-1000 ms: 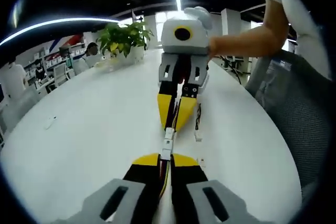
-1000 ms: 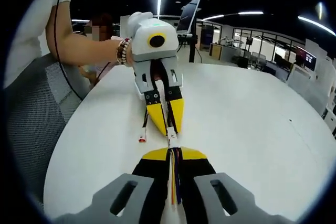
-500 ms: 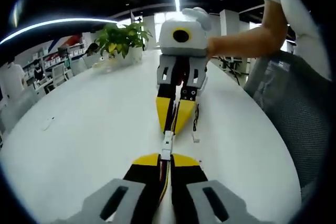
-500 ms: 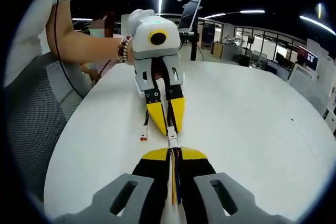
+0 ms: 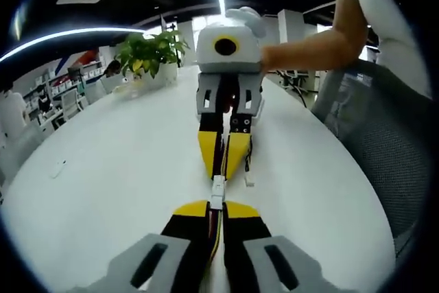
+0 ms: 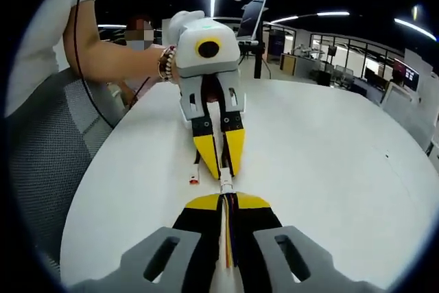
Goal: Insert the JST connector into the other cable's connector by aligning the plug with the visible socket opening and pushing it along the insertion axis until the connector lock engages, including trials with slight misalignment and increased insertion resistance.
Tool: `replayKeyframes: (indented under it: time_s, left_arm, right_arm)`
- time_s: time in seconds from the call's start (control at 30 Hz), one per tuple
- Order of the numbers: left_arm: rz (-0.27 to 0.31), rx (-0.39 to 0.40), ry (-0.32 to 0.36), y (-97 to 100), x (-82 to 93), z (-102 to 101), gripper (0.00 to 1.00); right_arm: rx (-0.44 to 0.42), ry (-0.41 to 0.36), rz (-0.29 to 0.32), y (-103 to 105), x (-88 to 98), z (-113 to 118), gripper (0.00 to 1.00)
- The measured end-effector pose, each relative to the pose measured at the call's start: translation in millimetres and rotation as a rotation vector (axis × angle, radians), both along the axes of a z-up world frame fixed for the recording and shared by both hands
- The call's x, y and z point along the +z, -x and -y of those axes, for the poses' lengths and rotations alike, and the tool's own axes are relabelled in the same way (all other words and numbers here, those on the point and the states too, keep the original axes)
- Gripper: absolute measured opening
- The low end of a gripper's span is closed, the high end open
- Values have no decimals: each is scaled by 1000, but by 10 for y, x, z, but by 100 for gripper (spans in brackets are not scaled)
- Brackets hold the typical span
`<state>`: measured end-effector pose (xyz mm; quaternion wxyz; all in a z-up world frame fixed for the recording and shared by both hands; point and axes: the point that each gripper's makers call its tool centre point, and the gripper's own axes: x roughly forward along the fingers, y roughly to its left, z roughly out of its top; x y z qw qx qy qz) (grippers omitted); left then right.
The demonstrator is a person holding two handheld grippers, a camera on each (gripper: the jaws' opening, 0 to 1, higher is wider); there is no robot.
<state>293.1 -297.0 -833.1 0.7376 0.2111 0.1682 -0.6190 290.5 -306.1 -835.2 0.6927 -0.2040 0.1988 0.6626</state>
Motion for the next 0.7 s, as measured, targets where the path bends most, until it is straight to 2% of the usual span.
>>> replayKeyframes:
  time_s: [0.7]
  left_arm:
    - [2, 12, 29, -28, 16, 33, 0]
  right_arm:
    - [-4, 11, 4, -15, -26, 2, 2]
